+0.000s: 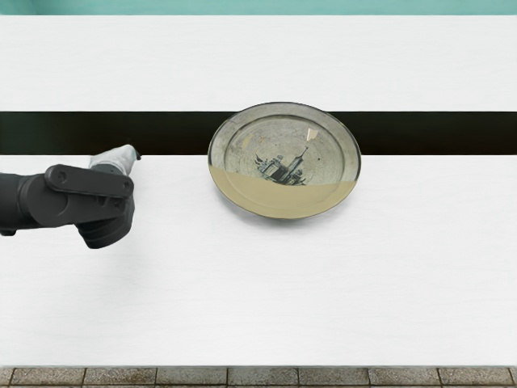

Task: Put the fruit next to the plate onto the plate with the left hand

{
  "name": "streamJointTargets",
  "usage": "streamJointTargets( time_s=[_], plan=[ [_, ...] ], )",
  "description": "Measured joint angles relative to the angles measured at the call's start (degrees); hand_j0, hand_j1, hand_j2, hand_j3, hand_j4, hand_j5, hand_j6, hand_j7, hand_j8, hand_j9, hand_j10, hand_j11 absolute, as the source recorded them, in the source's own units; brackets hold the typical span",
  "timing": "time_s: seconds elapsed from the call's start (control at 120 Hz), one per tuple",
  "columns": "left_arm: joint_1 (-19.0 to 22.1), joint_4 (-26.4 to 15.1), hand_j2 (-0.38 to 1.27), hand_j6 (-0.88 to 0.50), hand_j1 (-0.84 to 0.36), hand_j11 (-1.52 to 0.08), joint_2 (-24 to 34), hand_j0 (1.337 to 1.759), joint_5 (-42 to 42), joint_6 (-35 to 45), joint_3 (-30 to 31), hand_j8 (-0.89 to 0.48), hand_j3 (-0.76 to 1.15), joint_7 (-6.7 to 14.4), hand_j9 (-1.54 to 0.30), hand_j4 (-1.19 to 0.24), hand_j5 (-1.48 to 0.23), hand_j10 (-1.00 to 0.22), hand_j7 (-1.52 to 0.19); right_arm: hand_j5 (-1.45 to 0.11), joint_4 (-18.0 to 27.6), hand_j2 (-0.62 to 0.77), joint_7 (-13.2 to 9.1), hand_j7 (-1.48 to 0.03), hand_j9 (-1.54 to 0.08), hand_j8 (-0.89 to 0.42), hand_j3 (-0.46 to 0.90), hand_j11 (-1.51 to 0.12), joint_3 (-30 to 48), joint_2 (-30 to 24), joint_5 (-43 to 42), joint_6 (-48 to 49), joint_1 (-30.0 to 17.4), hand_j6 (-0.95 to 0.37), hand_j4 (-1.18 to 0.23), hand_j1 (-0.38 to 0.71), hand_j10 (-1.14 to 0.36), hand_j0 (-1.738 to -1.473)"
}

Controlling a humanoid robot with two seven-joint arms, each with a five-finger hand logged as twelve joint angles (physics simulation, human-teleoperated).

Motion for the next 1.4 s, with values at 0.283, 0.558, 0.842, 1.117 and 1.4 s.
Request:
streamJointTargets(
  time_s=[0.283,0.558,0.842,1.117,1.4],
  plan=[
    [-0.2,0.5,-0.34,-0.26,-0.01,-0.31,0.0,1.622,-0.4,-1.6,0.0,-0.26,0.81,0.0,-0.31,-0.26,-0.31,-0.25,-0.31,-0.04,0.0,-0.01,0.0,-0.04,-0.04,-0.03,0.00,-0.04,0.0,0.0,0.0,0.0,0.0,-0.03,-0.03,-0.31,-0.03,-1.658],
    [-1.8,0.4,-0.08,-0.25,0.03,-0.32,1.5,1.635,-0.8,-5.9,-0.5,-0.25,0.25,0.0,-0.32,-0.25,-0.32,-0.25,-0.32,-0.04,0.0,-0.01,0.0,-0.04,-0.04,-0.03,0.00,-0.04,0.0,0.0,0.0,0.0,0.0,-0.03,-0.03,-0.31,-0.03,-1.658],
    [-2.4,0.4,-0.01,-0.28,-0.02,-0.38,2.8,1.658,-2.7,-10.0,-1.5,-0.30,0.11,0.0,-0.38,-0.30,-0.38,-0.30,-0.36,-0.04,0.0,-0.01,0.0,-0.04,-0.04,-0.03,0.00,-0.04,0.0,0.0,0.0,0.0,0.0,-0.03,-0.03,-0.31,-0.03,-1.658],
    [-2.4,0.7,0.08,-0.30,-0.25,-0.65,3.5,1.658,-3.5,-10.8,-1.9,-0.38,0.03,0.0,-0.47,-0.51,-0.64,-0.50,-0.43,-0.04,0.0,-0.01,0.0,-0.04,-0.04,-0.03,0.00,-0.04,0.0,0.0,0.0,0.0,0.0,-0.03,-0.03,-0.31,-0.03,-1.658],
    [-2.4,0.9,0.18,-0.29,-0.42,-0.88,3.5,1.657,-3.5,-11.1,-1.9,-0.40,0.01,0.0,-0.46,-0.67,-0.86,-0.56,-0.46,-0.04,0.0,-0.01,0.0,-0.04,-0.04,-0.03,0.00,-0.04,0.0,0.0,0.0,0.0,0.0,-0.03,-0.03,-0.31,-0.03,-1.658]
  ],
)
